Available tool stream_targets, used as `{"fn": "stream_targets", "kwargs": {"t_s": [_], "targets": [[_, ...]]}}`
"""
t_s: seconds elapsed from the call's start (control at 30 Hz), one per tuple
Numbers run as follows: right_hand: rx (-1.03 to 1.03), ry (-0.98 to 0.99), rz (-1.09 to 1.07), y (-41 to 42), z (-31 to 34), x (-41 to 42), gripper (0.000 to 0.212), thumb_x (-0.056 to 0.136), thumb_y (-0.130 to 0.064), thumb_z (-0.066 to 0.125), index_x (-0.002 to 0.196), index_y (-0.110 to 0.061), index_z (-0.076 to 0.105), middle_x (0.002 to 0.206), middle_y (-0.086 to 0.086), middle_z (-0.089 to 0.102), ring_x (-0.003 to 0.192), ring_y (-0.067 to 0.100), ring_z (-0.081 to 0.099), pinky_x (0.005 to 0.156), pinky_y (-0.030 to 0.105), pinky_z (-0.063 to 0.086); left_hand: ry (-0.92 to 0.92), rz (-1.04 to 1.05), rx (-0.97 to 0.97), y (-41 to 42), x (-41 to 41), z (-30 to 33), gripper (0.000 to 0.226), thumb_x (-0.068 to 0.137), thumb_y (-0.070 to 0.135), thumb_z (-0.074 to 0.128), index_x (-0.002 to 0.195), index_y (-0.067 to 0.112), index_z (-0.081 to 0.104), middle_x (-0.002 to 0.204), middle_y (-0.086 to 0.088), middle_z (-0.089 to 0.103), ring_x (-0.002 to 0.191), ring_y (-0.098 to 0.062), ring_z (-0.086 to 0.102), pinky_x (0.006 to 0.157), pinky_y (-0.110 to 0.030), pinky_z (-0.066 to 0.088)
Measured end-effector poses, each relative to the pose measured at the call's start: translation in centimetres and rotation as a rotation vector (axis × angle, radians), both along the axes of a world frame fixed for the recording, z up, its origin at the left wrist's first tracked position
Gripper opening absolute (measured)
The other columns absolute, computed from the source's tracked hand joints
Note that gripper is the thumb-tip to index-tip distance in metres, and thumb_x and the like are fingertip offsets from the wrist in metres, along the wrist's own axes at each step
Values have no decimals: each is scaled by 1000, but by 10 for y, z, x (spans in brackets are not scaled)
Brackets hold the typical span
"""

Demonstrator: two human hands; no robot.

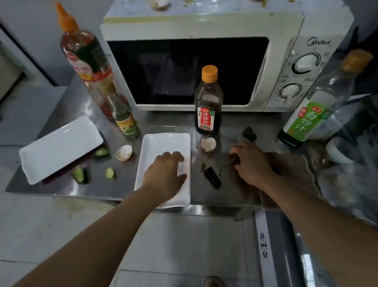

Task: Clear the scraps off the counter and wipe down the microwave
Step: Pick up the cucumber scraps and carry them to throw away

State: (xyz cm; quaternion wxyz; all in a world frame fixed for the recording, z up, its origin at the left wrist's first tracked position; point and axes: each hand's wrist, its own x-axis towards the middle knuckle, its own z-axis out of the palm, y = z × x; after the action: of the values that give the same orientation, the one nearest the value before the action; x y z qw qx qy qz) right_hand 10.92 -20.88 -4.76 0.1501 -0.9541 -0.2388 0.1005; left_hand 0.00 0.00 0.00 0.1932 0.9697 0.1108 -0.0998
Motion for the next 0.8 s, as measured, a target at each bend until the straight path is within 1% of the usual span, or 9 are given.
{"fn": "stream_targets", "kwargs": {"t_s": [0.07,0.2,0.33,0.43,0.5,0.57,0.67,0.73,0.8], "targets": [[-9,-47,-17,0,-2,2,28,83,-7,63,109,-18,62,122,0,54,116,21,46,97,32,36,-15,7,-4,1,3,-3,43,86,28,63,126,21,50,127,-3,54,116,-23,51,94,-38,46],[13,-96,5,2,-8,1,12,86,-7,59,91,-16,64,111,0,57,107,20,50,91,31,39,-33,4,-11,4,4,-8,42,85,27,64,125,22,51,126,-2,55,114,-21,52,93,-37,48],[-8,-111,41,4,-7,-2,7,89,-11,56,88,-16,62,110,-1,55,108,19,47,91,31,36,-50,-4,-15,6,3,-9,40,85,26,65,123,22,52,126,-1,55,113,-20,52,92,-36,49],[113,-122,20,4,1,-8,7,89,-12,55,85,-16,58,99,-6,50,100,13,45,87,28,39,-57,-6,-34,8,3,-8,39,85,26,66,122,23,53,127,0,55,113,-19,53,93,-37,49],[193,-117,35,6,5,-11,6,89,-11,55,85,-15,57,94,-10,46,95,9,43,81,22,35,-62,1,-46,8,2,-7,38,85,26,66,121,24,53,127,0,56,114,-19,53,93,-36,50],[210,-59,81,12,5,-14,5,89,-10,55,85,-14,56,91,-7,49,93,10,44,76,21,32,-64,3,-47,9,2,-7,38,85,26,66,121,24,53,126,0,56,114,-19,53,93,-37,49],[153,27,140,18,-2,-17,4,90,-12,54,88,-15,56,95,-3,53,96,12,46,80,24,38,-65,5,-56,10,1,-7,37,86,26,65,120,24,54,126,1,56,114,-18,52,94,-36,49],[127,34,163,19,-7,-17,5,90,-12,55,92,-16,57,103,-3,51,101,10,44,86,22,38,-68,2,-60,10,1,-8,37,85,26,66,121,24,54,126,1,56,113,-18,53,94,-35,49],[110,25,176,18,-8,-17,10,90,-10,55,97,-15,60,108,-3,49,104,10,42,89,22,37,-71,0,-63,11,1,-8,37,85,26,66,120,24,54,126,1,56,112,-18,53,93,-33,49]]}}
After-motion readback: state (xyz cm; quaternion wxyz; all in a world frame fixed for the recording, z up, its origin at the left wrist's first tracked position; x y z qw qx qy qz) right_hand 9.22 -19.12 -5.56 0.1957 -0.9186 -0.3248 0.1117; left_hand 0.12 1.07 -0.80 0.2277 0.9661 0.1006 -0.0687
